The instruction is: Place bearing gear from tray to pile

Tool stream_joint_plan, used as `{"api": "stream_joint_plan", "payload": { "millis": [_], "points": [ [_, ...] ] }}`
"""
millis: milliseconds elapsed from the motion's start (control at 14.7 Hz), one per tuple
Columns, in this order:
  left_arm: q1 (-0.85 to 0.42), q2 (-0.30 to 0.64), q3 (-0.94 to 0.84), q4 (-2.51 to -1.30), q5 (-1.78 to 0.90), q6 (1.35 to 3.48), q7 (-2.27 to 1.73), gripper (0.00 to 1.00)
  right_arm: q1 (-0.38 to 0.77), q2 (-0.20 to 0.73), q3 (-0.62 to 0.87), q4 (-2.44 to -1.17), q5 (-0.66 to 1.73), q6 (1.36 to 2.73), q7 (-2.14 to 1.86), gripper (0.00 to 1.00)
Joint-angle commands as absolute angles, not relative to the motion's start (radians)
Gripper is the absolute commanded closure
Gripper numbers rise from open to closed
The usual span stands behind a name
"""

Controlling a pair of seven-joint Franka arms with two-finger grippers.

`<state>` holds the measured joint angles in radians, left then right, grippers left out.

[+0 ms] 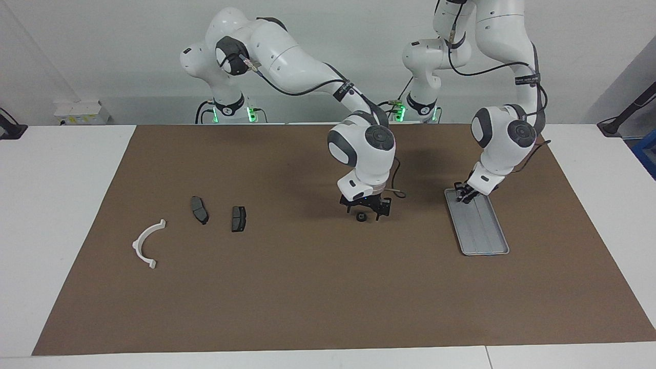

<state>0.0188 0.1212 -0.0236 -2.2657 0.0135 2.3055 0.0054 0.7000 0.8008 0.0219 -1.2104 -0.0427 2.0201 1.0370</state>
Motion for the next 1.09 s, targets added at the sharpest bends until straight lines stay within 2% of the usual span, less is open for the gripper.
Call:
{"api": "stream_joint_plan", "payload": {
  "millis": [0, 340, 544, 680, 748, 951, 1019],
  "points": [
    [0.031, 0.11, -0.028, -2.249, 0.014, 2.293, -0.006, 0.92, 0.692, 0.802, 0.028, -1.248, -0.021, 2.066, 1.005, 0.05],
    [0.031, 0.113, -0.029, -2.12, 0.005, 2.171, -0.049, 0.93, 0.696, 0.801, 0.028, -1.258, -0.021, 2.066, 1.005, 0.08],
    [0.029, 0.117, -0.029, -2.103, -0.032, 2.171, -0.072, 0.93, 0.695, 0.802, 0.028, -1.256, -0.006, 2.065, 1.006, 0.26],
    [0.029, 0.117, -0.029, -2.103, -0.032, 2.171, -0.074, 0.93, 0.696, 0.802, 0.028, -1.258, 0.0, 2.072, 1.006, 0.52],
    [0.029, 0.117, -0.029, -2.105, -0.032, 2.172, -0.074, 0.93, 0.696, 0.802, 0.028, -1.258, 0.005, 2.074, 1.006, 0.6],
    [0.02, 0.117, -0.029, -2.105, -0.034, 2.178, -0.107, 0.93, 0.695, 0.802, 0.028, -1.258, 0.005, 2.082, 1.006, 0.65],
    [0.017, 0.117, -0.029, -2.103, -0.034, 2.178, -0.12, 0.93, 0.693, 0.802, 0.028, -1.258, 0.005, 2.085, 1.006, 0.7]
  ]
}}
